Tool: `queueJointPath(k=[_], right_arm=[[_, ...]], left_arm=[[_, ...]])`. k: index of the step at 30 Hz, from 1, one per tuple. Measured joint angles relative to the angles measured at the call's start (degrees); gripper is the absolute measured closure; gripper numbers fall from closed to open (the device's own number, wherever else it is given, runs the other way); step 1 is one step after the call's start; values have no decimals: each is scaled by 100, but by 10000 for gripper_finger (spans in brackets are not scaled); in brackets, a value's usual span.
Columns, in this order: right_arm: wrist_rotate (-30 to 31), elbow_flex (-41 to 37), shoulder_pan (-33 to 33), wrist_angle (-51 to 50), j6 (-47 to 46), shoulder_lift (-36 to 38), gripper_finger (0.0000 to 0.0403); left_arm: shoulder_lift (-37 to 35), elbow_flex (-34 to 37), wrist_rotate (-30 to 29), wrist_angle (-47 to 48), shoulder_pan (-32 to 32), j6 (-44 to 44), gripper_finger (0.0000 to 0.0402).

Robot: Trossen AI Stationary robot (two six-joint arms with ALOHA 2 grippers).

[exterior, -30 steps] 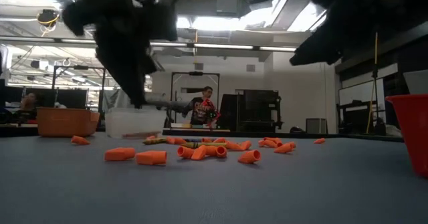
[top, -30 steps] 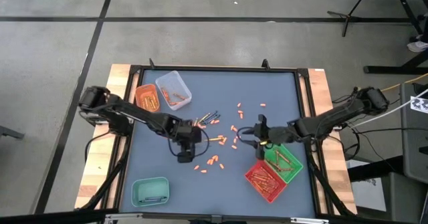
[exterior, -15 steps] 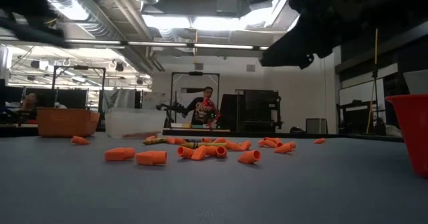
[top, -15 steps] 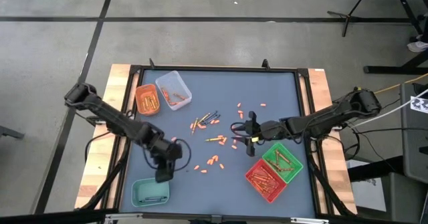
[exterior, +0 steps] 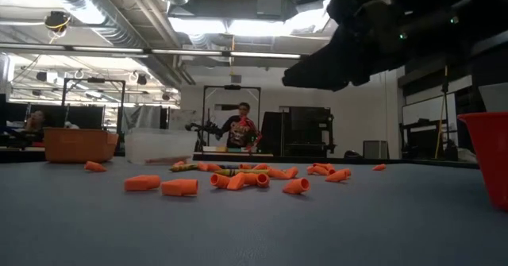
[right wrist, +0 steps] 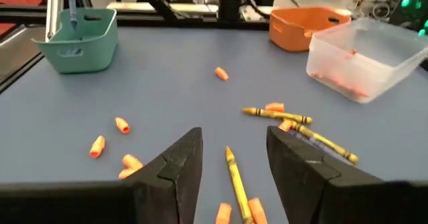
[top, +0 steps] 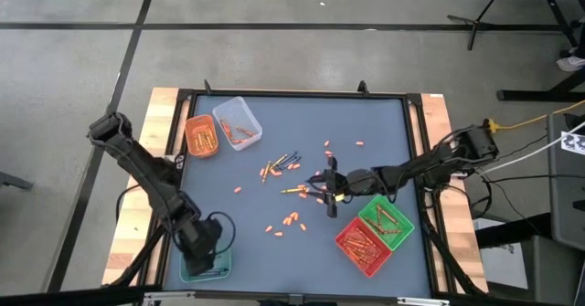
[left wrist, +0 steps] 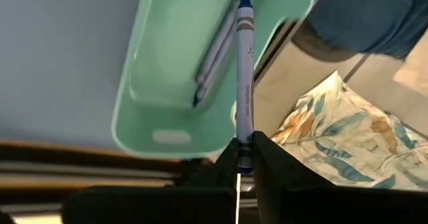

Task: Sort crayons
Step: Put the blue crayon into the blue bin

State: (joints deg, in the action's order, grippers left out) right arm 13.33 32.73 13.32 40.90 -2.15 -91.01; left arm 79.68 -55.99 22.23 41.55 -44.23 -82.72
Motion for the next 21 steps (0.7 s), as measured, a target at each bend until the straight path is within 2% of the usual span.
queueJointPath(k=[9,14,21], right_arm=[[-191,708,-240,32,266,-593,237],[-532,1367,-437,-657,266,-995,237],[-588,2045,-487,-1608,267,-1527,237]], left_arm=[[0,0,-23,9,-566,-140,390],[0,0,-65,178,-651,-634,390],[0,0,-91,443,-697,-877,390]])
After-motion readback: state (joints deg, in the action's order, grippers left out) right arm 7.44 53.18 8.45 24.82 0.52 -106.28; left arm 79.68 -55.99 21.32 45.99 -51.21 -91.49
